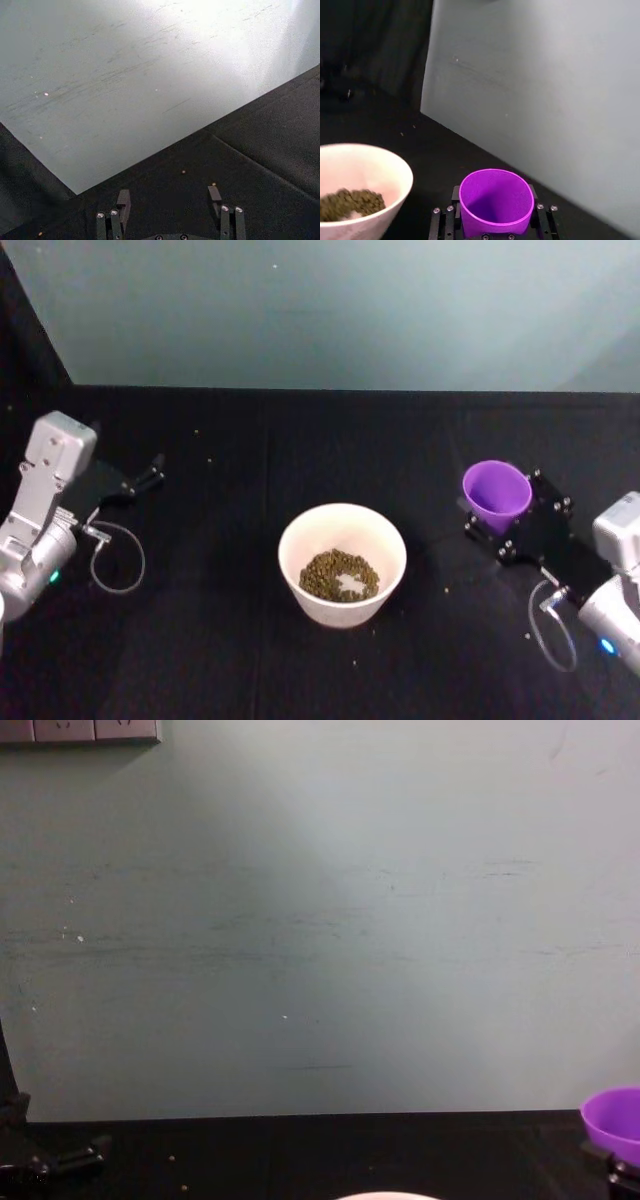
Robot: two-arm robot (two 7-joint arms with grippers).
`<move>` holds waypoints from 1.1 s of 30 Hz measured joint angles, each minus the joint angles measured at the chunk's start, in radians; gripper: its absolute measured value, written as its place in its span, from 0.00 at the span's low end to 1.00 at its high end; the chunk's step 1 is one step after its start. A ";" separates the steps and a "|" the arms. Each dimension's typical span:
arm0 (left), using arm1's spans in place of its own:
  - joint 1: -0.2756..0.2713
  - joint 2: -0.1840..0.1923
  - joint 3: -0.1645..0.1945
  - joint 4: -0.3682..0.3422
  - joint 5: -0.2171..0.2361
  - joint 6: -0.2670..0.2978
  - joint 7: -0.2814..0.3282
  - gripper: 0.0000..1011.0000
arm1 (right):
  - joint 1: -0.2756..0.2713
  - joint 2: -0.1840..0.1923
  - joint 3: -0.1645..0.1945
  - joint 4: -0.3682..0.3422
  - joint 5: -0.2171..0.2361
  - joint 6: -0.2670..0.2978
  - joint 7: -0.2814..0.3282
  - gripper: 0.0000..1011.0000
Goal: Pick up the cup and pour the mung beans from the cup into the bowl.
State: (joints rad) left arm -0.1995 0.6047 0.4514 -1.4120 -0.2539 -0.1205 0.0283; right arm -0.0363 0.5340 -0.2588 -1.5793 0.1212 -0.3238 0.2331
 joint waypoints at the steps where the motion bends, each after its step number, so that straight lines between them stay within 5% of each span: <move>1: 0.000 0.000 0.000 0.000 0.000 0.000 0.000 1.00 | 0.002 -0.013 0.007 0.022 0.064 0.001 0.034 0.73; 4: 0.000 0.000 0.000 0.000 0.000 0.000 0.000 1.00 | 0.008 -0.036 0.013 0.056 0.142 0.015 0.084 0.73; 7: 0.000 0.000 0.000 0.000 0.000 0.000 0.000 1.00 | 0.014 -0.051 0.013 0.076 0.170 0.029 0.113 0.73; 33: 0.000 0.000 0.000 0.000 0.000 0.000 0.000 1.00 | 0.084 -0.140 0.007 0.177 0.129 0.073 0.177 0.73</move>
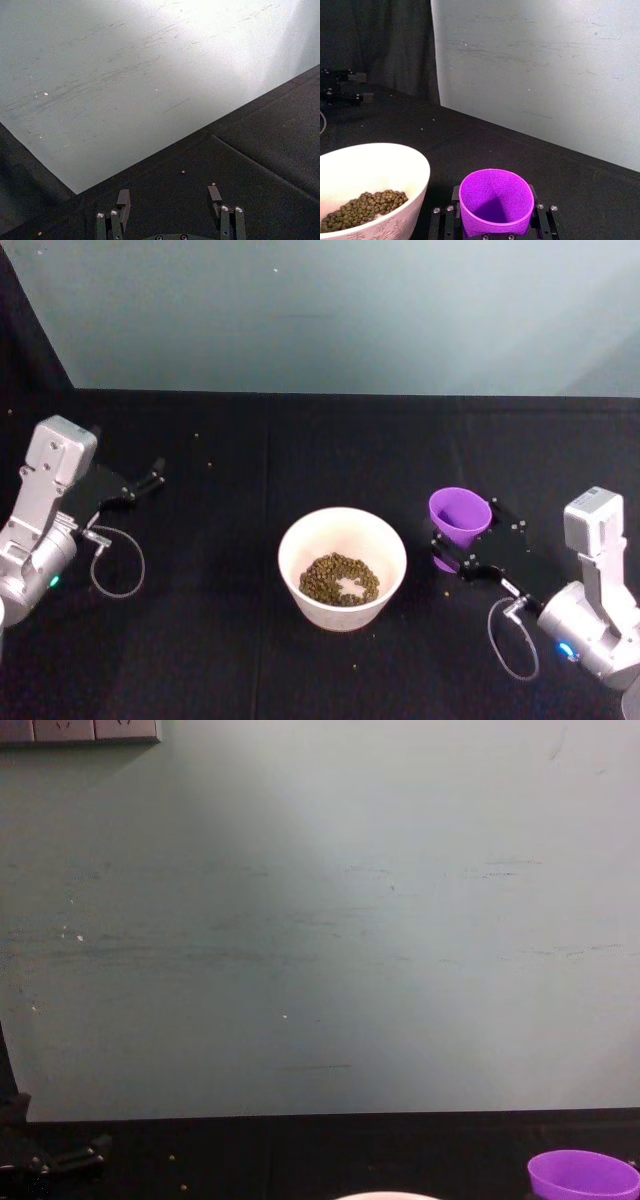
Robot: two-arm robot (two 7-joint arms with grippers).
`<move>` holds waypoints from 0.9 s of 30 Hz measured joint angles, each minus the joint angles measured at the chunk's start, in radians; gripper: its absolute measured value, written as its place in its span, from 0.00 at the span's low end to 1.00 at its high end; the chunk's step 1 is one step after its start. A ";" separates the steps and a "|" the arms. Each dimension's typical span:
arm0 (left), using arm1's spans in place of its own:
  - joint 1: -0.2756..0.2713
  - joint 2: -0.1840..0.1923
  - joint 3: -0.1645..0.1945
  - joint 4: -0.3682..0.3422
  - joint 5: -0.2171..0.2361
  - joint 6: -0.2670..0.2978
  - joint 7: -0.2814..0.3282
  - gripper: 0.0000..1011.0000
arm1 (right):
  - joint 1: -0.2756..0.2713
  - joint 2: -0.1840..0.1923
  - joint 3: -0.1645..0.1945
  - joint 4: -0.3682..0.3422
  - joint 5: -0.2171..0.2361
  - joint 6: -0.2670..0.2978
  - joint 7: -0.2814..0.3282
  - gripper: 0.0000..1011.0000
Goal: Pick up the cup and pour the mung beans from the cup into the bowl.
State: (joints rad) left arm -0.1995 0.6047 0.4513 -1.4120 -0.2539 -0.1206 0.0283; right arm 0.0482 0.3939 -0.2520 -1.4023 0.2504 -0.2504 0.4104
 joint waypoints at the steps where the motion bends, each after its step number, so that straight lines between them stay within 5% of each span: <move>1: 0.000 0.000 0.000 0.000 0.000 0.000 0.000 1.00 | 0.001 -0.001 0.000 0.001 -0.003 0.000 0.000 0.73; 15: 0.000 0.000 0.000 0.000 0.000 0.000 0.000 1.00 | 0.000 -0.004 0.002 -0.001 -0.020 0.018 -0.005 0.73; 27: 0.000 0.000 0.000 0.000 0.000 0.000 0.000 1.00 | 0.000 -0.003 0.002 -0.002 -0.017 0.013 -0.005 0.99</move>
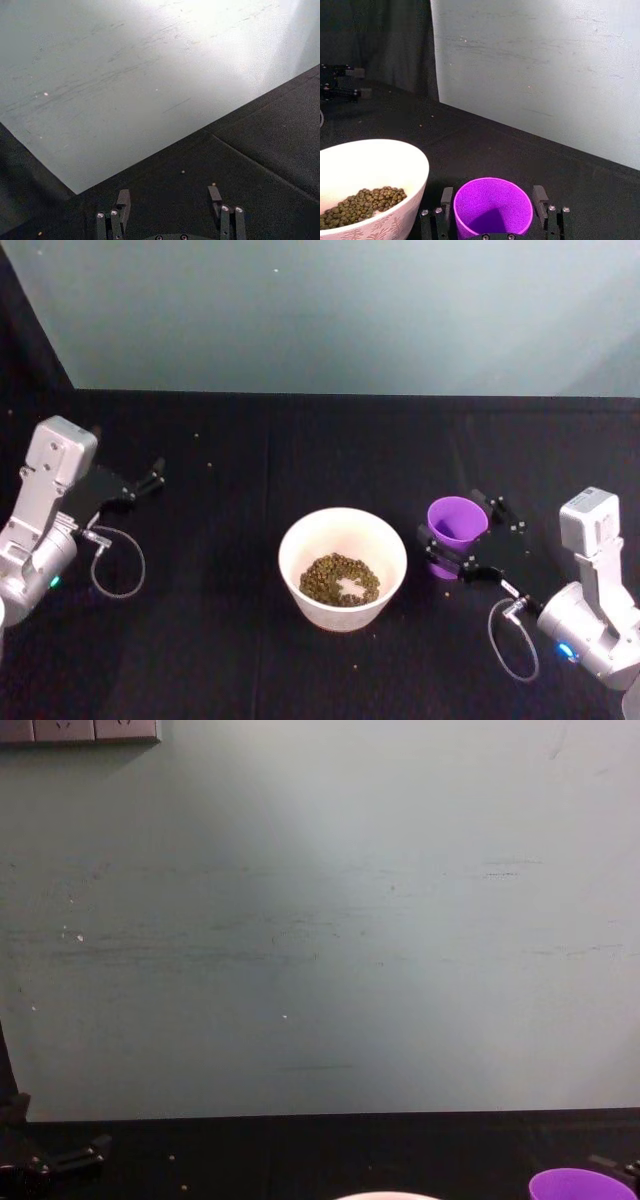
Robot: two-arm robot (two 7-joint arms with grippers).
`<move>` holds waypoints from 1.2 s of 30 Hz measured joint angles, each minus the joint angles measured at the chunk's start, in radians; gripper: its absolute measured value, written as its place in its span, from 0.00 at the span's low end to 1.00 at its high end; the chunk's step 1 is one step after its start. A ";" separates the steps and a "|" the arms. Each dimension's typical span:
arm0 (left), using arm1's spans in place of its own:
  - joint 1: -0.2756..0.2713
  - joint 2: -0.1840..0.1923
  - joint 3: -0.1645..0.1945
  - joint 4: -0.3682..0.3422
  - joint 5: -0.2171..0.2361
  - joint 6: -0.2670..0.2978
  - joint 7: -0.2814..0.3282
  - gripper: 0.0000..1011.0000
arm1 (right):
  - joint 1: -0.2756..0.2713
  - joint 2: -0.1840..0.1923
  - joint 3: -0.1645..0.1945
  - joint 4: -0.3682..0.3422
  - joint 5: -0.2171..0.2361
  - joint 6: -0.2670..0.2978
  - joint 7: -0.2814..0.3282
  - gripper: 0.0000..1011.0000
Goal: Pick up the cup and pour the mung beans from the cup into the bowl.
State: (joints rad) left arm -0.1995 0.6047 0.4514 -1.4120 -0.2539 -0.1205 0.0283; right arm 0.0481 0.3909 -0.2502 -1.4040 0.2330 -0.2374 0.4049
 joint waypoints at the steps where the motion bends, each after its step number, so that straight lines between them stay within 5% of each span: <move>1: 0.000 0.000 0.000 0.000 0.000 0.000 0.000 1.00 | 0.000 0.000 0.000 0.000 0.000 0.000 0.000 0.99; 9: 0.000 0.000 0.000 0.000 0.000 0.000 0.000 1.00 | -0.010 0.001 0.005 -0.018 0.002 -0.006 -0.001 0.99; 17: 0.000 0.000 0.000 0.000 0.000 0.000 0.000 1.00 | -0.081 0.013 0.057 -0.148 0.029 -0.005 -0.021 0.99; 26: 0.000 0.000 0.000 0.000 0.000 0.000 0.000 1.00 | -0.252 0.013 0.190 -0.341 -0.014 0.021 -0.164 0.99; 36: 0.000 0.000 0.000 0.000 0.000 0.000 0.000 1.00 | -0.344 -0.052 0.296 -0.377 -0.086 -0.024 -0.305 0.99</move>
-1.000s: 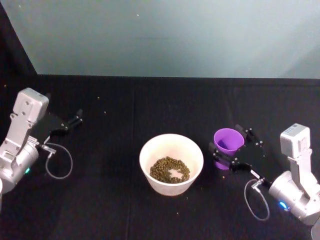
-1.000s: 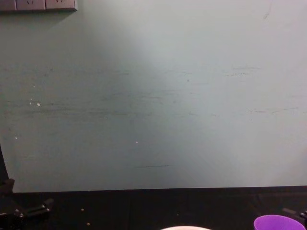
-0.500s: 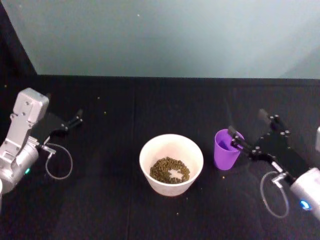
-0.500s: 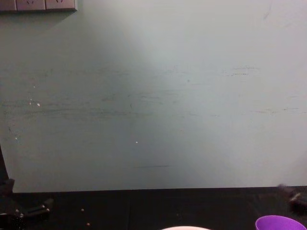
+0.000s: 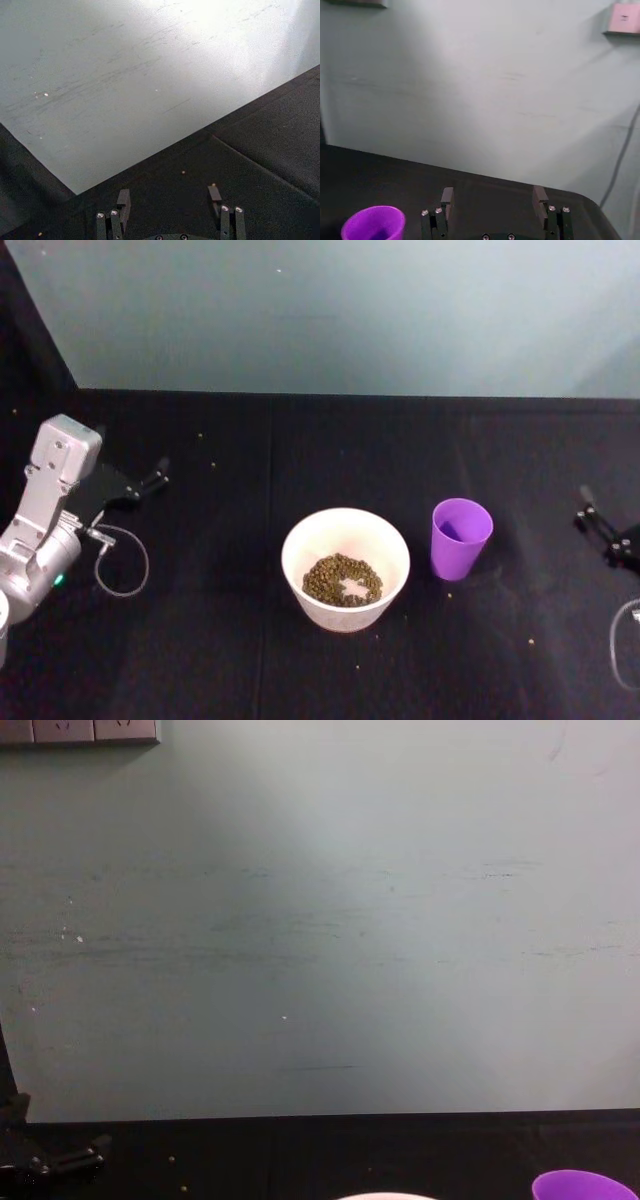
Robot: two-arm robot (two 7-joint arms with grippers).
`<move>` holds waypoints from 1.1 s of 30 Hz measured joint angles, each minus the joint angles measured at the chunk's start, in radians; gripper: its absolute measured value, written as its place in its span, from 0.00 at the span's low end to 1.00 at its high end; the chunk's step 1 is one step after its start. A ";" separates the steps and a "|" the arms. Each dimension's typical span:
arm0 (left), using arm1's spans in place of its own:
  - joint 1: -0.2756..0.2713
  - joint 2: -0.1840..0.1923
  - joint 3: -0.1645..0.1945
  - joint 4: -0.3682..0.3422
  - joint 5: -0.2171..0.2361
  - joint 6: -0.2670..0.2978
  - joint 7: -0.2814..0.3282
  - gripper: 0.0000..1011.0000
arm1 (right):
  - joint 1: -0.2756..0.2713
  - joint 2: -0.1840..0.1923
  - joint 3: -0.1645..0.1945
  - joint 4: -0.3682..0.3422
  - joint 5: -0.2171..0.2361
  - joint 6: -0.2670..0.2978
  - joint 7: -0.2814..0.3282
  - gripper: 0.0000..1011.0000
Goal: Pick up the cup and pour the mung beans from the cup into the bowl.
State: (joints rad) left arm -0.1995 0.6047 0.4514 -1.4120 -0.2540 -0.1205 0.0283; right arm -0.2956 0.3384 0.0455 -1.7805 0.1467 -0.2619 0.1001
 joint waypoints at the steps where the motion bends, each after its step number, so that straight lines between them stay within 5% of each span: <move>1: 0.000 0.000 0.000 0.000 0.000 0.000 0.000 1.00 | -0.001 -0.010 0.009 0.004 -0.003 0.002 -0.010 0.99; 33: 0.000 0.000 0.000 0.000 0.000 0.000 0.000 1.00 | 0.002 -0.026 0.024 0.019 -0.007 0.013 -0.015 0.99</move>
State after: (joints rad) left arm -0.1996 0.6046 0.4514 -1.4120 -0.2540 -0.1205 0.0283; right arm -0.2935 0.3121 0.0694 -1.7616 0.1398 -0.2494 0.0849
